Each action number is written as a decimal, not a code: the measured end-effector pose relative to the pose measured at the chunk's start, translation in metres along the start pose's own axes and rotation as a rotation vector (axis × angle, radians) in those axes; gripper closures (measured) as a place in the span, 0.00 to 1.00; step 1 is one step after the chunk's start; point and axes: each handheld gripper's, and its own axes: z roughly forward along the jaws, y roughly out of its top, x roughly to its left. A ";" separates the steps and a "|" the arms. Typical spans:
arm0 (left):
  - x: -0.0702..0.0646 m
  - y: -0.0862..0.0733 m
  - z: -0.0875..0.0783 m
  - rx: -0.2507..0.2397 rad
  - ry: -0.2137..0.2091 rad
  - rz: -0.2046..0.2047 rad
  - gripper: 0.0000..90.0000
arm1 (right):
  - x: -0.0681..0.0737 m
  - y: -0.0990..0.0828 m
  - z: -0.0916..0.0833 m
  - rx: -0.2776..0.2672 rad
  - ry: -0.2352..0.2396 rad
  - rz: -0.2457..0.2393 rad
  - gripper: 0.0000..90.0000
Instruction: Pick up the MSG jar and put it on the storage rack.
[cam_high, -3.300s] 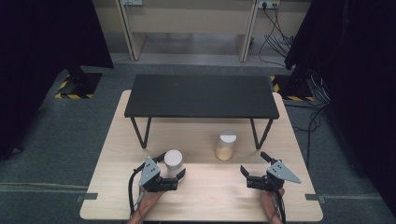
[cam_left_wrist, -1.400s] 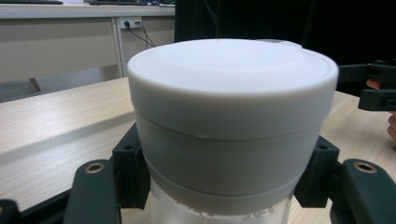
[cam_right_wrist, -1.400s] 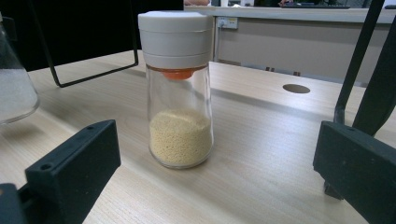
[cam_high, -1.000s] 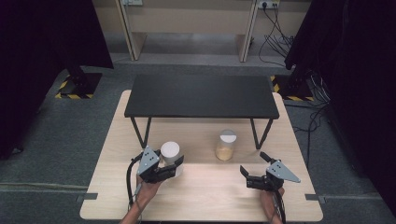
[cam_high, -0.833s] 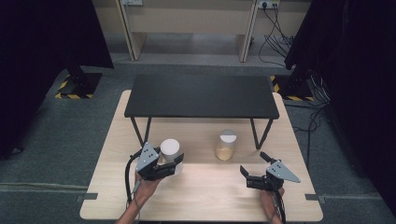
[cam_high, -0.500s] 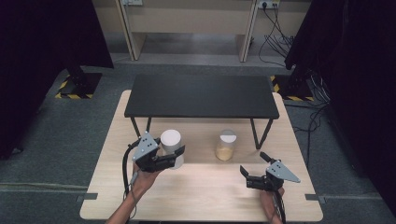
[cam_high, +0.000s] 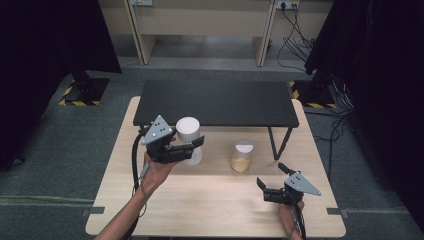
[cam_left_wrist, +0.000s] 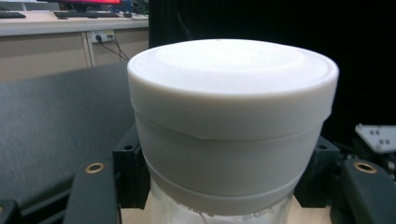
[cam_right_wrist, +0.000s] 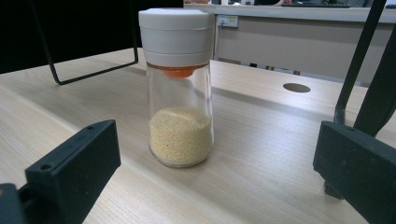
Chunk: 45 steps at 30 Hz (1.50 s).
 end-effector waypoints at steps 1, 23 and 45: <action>0.000 0.004 0.001 -0.005 0.002 -0.006 0.39 | 0.000 0.000 0.000 -0.001 0.000 0.001 0.01; 0.012 0.070 0.032 -0.003 0.154 -0.010 0.39 | -0.001 0.000 0.000 0.002 0.003 0.003 0.01; 0.029 0.082 0.074 0.001 0.337 -0.035 0.39 | -0.003 0.000 0.001 0.000 0.012 0.010 0.01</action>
